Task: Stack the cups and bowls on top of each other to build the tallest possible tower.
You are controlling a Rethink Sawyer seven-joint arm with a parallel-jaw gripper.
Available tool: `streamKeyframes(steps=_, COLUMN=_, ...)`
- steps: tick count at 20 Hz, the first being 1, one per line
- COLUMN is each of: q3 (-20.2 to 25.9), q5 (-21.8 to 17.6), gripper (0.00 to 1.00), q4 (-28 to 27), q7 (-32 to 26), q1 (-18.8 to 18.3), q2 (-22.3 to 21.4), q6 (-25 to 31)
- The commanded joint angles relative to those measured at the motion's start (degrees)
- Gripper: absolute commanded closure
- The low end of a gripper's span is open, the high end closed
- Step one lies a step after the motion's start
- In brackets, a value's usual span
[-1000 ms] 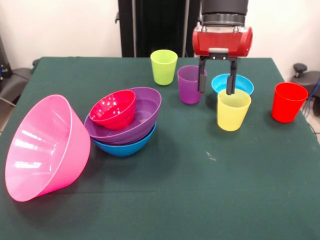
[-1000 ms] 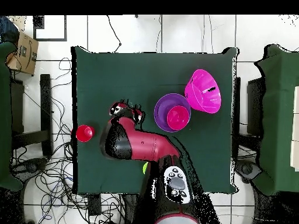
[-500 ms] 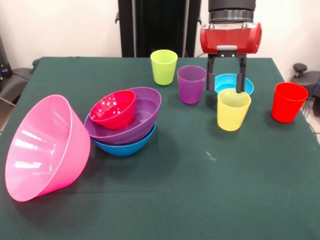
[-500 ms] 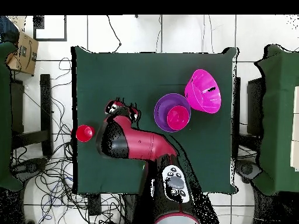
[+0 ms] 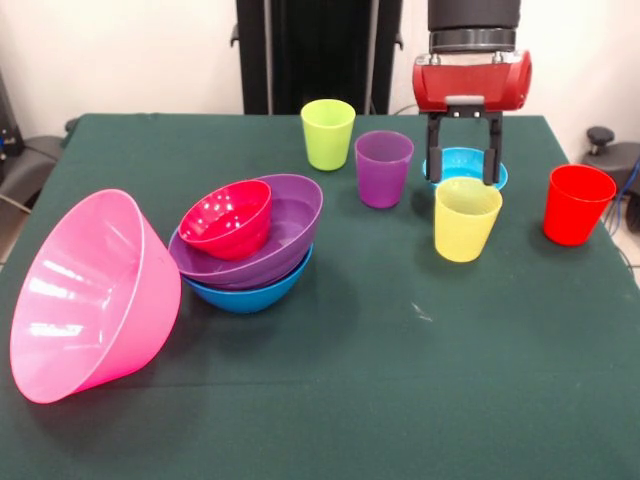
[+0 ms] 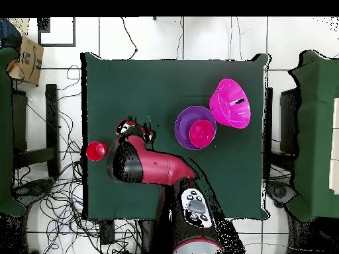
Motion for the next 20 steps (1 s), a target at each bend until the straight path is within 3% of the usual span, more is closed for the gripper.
streamKeyframes(steps=1, q3=4.71, q5=2.06, gripper=0.00, q4=4.22, q7=9.79, q1=0.28, q2=3.23, q6=7.78)
streamKeyframes(steps=20, q3=1.65, q5=2.48, gripper=0.00, q4=2.04, q7=9.69, q1=2.96, q2=10.33, q6=3.13)
